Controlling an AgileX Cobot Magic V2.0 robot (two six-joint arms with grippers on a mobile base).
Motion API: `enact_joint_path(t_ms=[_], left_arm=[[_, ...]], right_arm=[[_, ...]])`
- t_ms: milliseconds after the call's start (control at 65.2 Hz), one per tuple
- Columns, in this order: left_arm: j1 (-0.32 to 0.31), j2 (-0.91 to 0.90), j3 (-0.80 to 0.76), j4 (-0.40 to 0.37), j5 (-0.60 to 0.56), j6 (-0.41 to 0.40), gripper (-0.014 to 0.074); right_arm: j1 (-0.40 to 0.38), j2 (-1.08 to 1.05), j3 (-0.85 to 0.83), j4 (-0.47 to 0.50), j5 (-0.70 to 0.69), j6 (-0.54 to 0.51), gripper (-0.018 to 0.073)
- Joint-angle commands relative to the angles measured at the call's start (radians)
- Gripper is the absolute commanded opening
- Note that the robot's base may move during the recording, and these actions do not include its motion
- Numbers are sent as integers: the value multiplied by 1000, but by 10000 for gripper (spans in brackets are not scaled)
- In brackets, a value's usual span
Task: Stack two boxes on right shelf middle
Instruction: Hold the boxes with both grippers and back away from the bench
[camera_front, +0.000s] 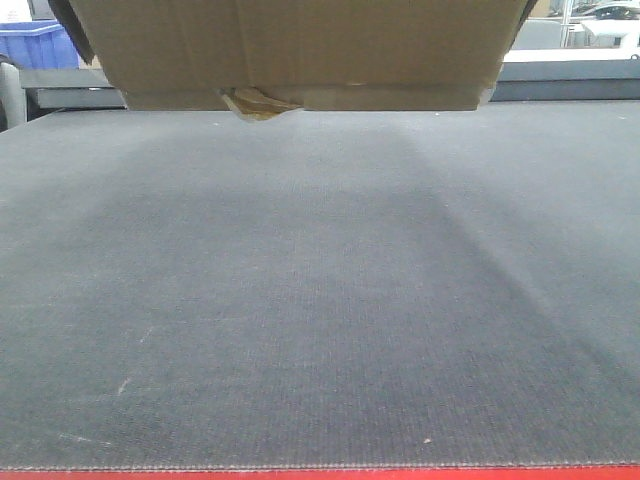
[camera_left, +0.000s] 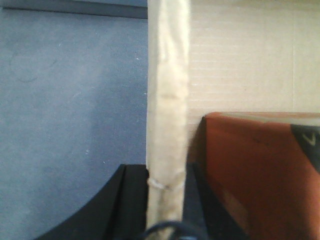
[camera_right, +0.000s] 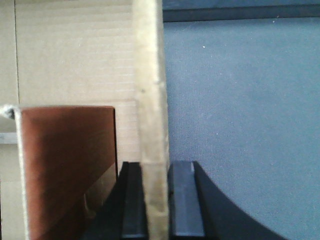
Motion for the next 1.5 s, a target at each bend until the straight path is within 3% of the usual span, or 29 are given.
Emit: enact_joint_path(t_ms=[0,1488], left_arm=[[12,-16,-12,39,-35,40,-111],[12,-16,-12,44,-36,41,-111]], right_arm=[[-14,-9,-15,-54,-23,5,-151],[-14,-9,-15,-54,-23,5,-151]])
